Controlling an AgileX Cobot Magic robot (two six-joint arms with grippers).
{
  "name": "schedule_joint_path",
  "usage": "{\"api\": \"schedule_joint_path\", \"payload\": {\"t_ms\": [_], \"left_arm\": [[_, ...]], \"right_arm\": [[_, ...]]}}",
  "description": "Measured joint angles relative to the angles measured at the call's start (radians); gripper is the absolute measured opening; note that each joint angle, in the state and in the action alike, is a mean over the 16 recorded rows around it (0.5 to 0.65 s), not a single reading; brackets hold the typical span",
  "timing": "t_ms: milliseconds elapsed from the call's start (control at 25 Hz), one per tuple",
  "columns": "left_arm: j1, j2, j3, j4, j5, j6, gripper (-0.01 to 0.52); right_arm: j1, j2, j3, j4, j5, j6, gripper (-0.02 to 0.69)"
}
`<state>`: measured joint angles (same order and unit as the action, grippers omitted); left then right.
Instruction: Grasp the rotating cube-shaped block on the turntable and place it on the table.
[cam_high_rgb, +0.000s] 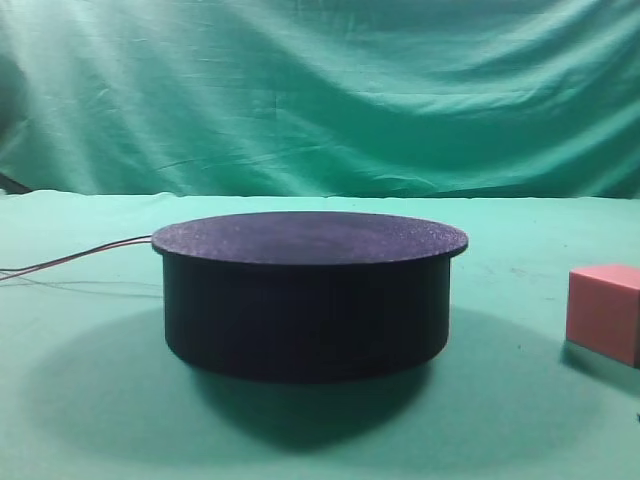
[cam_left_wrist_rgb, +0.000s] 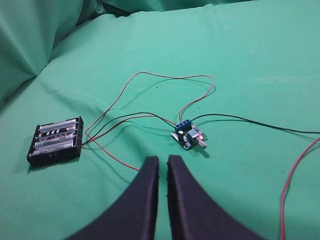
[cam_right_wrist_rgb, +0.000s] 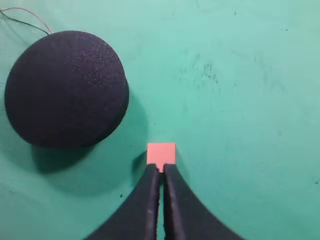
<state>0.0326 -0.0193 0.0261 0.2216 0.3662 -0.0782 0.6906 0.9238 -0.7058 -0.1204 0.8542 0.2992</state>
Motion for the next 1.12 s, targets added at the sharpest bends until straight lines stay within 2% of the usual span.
{"api": "schedule_joint_path", "payload": {"t_ms": [240,520,800,1120], "left_arm": [[0.000,0.000,0.000,0.000,0.000,0.000,0.000],[0.000,0.000,0.000,0.000,0.000,0.000,0.000],[0.000,0.000,0.000,0.000,0.000,0.000,0.000],[0.000,0.000,0.000,0.000,0.000,0.000,0.000]], "right_arm": [[-0.043,-0.050,0.049,-0.041,-0.072,-0.032,0.000],[-0.189,-0.175,0.211,-0.026,-0.265,-0.122,0.000],[-0.382,-0.430,0.460,0.036,-0.451,-0.202,0.000],[-0.503,-0.758,0.668,0.057,-0.506,-0.223,0.000]]}}
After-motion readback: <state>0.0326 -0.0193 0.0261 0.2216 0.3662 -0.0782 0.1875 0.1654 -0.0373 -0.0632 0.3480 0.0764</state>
